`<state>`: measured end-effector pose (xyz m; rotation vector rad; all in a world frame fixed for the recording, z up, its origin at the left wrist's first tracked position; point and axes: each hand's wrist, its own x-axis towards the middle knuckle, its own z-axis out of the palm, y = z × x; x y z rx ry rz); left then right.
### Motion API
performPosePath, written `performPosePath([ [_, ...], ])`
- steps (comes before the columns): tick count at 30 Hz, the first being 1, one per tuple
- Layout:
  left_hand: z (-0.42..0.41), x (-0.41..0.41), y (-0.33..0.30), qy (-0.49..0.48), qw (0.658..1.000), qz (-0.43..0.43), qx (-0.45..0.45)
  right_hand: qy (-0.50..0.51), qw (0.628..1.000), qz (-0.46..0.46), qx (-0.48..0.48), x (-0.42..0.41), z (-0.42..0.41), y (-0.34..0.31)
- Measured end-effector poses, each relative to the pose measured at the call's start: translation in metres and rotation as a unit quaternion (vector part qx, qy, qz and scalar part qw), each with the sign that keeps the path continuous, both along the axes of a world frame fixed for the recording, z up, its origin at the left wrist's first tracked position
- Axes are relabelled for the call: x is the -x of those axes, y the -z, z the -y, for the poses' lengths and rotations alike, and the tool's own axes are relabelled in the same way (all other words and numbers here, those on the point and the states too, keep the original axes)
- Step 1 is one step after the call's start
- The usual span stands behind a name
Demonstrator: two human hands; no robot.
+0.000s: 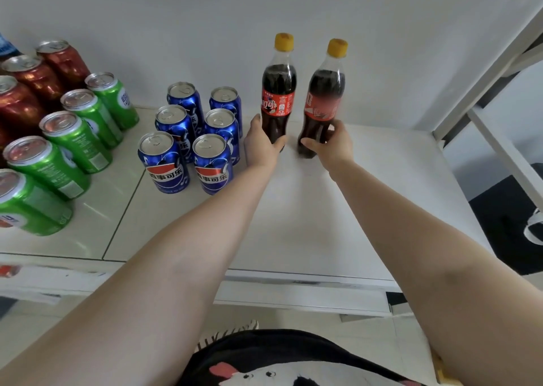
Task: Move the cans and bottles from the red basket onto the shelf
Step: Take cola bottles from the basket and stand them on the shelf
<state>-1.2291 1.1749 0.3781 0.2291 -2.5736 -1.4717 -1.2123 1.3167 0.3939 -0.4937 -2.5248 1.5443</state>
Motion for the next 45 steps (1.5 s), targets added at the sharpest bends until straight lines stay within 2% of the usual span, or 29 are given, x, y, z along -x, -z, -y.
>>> performPosePath([
  [6,0.0,-0.031,0.004,0.008,1.0,0.01,0.023,0.012,1.0,0.023,0.013,-0.034,-0.006,0.007],
  [11,0.016,-0.084,0.003,0.053,0.997,0.014,0.048,-0.018,0.999,-0.003,-0.033,-0.08,-0.002,0.012],
  [15,0.054,-0.139,-0.004,0.054,0.998,0.002,0.022,-0.089,0.993,-0.036,-0.072,-0.115,0.025,0.014],
  [21,0.14,-0.229,0.001,-0.028,0.998,-0.023,0.041,-0.216,0.969,-0.075,-0.089,-0.165,0.104,0.017],
  [26,0.218,-0.311,0.013,-0.088,0.992,0.02,0.089,-0.326,0.933,-0.087,-0.129,-0.215,0.188,0.024],
  [33,0.345,-0.468,0.044,-0.197,0.96,0.122,0.157,-0.469,0.853,-0.051,-0.221,-0.32,0.342,0.051],
  [38,0.441,-0.612,0.071,-0.254,0.927,0.214,0.175,-0.577,0.764,-0.04,-0.286,-0.427,0.458,0.079],
  [45,0.53,-0.781,0.087,-0.378,0.878,0.259,0.142,-0.709,0.627,-0.073,-0.314,-0.568,0.596,0.094],
])
